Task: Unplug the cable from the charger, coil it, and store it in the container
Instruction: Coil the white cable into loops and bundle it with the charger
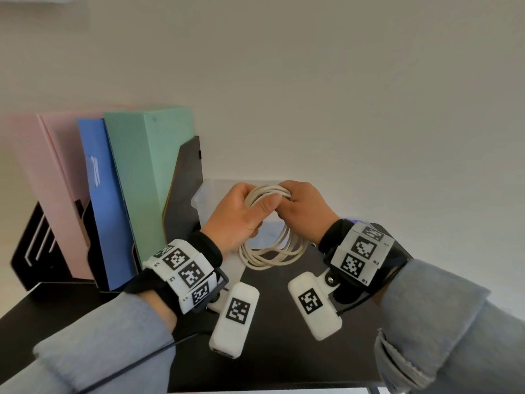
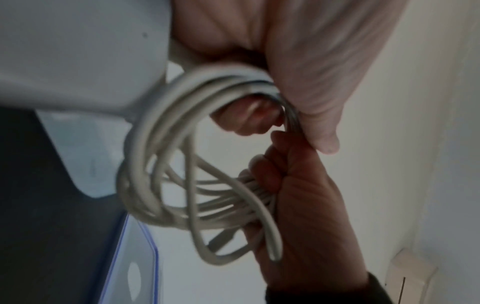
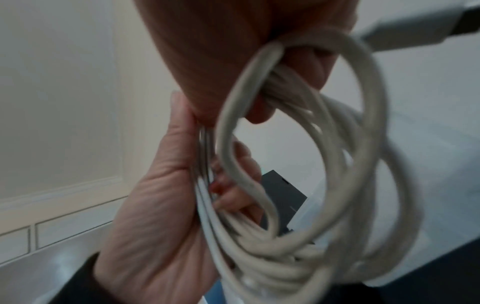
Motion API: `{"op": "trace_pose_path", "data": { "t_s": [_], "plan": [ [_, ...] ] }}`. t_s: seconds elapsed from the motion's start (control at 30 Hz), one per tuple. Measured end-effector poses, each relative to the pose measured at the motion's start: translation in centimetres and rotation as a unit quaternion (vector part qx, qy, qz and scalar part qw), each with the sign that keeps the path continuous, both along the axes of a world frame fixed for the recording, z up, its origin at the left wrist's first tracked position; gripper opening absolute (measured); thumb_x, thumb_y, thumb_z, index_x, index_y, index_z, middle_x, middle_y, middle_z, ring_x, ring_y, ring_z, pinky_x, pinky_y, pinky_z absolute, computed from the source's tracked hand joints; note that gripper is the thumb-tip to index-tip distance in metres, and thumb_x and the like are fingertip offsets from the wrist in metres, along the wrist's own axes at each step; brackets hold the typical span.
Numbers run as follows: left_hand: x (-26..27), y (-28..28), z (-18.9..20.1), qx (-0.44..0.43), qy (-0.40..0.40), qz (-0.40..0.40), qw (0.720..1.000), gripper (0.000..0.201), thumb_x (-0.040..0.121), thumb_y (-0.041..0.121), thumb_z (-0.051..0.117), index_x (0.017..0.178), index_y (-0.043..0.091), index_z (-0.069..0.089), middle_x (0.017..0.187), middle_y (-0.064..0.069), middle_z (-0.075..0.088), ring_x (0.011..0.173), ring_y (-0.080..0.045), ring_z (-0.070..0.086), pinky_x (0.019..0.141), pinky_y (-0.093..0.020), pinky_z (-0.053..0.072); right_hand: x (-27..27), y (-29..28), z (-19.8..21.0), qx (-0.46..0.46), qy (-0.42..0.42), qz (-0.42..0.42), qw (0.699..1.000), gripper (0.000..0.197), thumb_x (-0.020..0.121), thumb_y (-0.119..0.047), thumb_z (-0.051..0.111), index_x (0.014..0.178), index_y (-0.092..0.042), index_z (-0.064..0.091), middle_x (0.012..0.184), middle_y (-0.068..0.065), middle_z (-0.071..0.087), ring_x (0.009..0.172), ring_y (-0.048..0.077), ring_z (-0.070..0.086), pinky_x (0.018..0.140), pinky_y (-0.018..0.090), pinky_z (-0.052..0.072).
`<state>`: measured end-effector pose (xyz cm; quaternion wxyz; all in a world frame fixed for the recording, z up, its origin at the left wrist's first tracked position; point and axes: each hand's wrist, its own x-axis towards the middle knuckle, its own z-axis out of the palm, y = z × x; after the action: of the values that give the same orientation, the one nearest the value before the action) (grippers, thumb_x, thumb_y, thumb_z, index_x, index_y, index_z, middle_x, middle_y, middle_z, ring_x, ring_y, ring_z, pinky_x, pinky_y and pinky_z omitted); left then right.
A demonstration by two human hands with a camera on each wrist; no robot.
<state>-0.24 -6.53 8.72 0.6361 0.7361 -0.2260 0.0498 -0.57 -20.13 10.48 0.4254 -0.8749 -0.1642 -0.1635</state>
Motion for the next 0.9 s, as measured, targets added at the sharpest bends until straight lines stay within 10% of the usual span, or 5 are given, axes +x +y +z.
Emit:
{"op": "trace_pose_path", "data": {
  "t_s": [0.23, 0.5, 0.9],
  "plan": [
    [0.4, 1.2, -1.0, 0.179, -0.041, 0.063, 0.981, 0.077, 0.056, 0.046, 0.081, 0.115, 0.015, 0.042, 0.096, 0.000, 0.063, 0.088, -0.013, 0.061, 0.077, -0.022, 0.046, 0.6, -0.3, 1.0, 0.099, -0.022, -0.064, 0.993, 0.025, 0.085, -0.012, 0.046, 0.061, -0.012, 0.041, 0.063, 0.012, 0.043, 0.055, 0.018, 0.035, 0.055, 0.030, 0.030],
    [0.0, 1.1, -1.0, 0.003, 0.141, -0.133, 0.981, 0.122, 0.021, 0.055, 0.089, 0.127, 0.012, 0.044, 0.118, -0.007, 0.065, 0.111, -0.021, 0.062, 0.101, -0.038, 0.045, 0.2, -0.3, 0.9, 0.076, -0.026, -0.032, 0.996, 0.030, 0.087, -0.012, 0.048, 0.058, -0.015, 0.040, 0.057, 0.003, 0.042, 0.055, 0.017, 0.039, 0.056, 0.030, 0.035],
    [-0.9, -1.0, -2.0, -0.095, 0.146, -0.213, 0.961, 0.055, 0.053, 0.007, 0.080, 0.104, 0.014, 0.060, 0.092, 0.000, 0.075, 0.094, -0.016, 0.069, 0.083, -0.028, 0.055, -0.5, 1.5, 0.9, 0.081, -0.012, 0.029, 0.996, 0.030, 0.087, -0.011, 0.048, 0.058, -0.018, 0.043, 0.055, -0.002, 0.043, 0.053, 0.012, 0.040, 0.052, 0.024, 0.036]
  ]
}}
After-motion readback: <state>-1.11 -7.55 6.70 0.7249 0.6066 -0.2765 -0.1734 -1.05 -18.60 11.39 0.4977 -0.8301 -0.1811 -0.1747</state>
